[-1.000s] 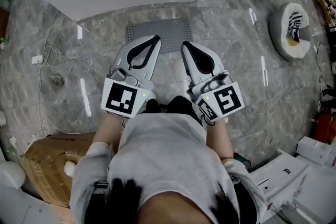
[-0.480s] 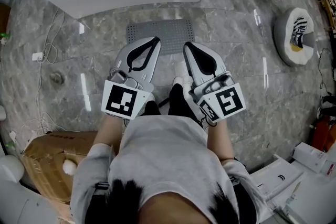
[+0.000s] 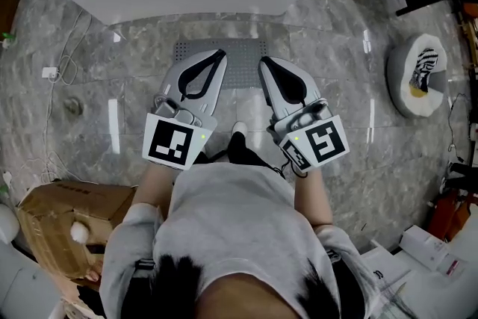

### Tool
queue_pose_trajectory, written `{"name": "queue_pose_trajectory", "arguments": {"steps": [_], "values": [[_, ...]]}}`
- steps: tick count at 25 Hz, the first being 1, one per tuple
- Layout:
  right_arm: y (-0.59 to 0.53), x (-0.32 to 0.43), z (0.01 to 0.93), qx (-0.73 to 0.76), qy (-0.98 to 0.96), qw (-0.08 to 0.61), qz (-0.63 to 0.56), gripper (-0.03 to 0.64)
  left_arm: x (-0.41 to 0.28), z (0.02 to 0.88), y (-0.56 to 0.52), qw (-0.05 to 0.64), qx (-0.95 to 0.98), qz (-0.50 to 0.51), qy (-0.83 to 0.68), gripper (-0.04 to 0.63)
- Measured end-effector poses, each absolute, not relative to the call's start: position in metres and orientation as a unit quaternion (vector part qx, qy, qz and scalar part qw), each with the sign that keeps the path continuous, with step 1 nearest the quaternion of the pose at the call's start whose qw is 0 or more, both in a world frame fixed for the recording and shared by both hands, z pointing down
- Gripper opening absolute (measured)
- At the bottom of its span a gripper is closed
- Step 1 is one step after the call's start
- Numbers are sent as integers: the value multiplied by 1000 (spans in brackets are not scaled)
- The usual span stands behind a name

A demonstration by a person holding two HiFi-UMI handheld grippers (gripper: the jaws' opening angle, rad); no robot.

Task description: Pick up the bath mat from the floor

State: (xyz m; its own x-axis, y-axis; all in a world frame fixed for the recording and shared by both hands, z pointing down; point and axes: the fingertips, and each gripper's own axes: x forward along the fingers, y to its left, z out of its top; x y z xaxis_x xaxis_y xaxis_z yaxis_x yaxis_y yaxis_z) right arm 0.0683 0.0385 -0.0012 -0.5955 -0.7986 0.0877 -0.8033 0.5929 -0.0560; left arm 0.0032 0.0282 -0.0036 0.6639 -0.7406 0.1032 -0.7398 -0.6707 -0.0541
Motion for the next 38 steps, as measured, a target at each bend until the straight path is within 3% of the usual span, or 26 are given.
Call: {"name": "queue_pose_trajectory", "arguments": {"steps": [14,38], "values": [[0,123,13,399,-915,31,46,2,47,7,-3,18,-880,-75,468,0],[-91,29,37,487,-870,24,75,2,-93,36,-110,-3,-898,-111,425,0]]}}
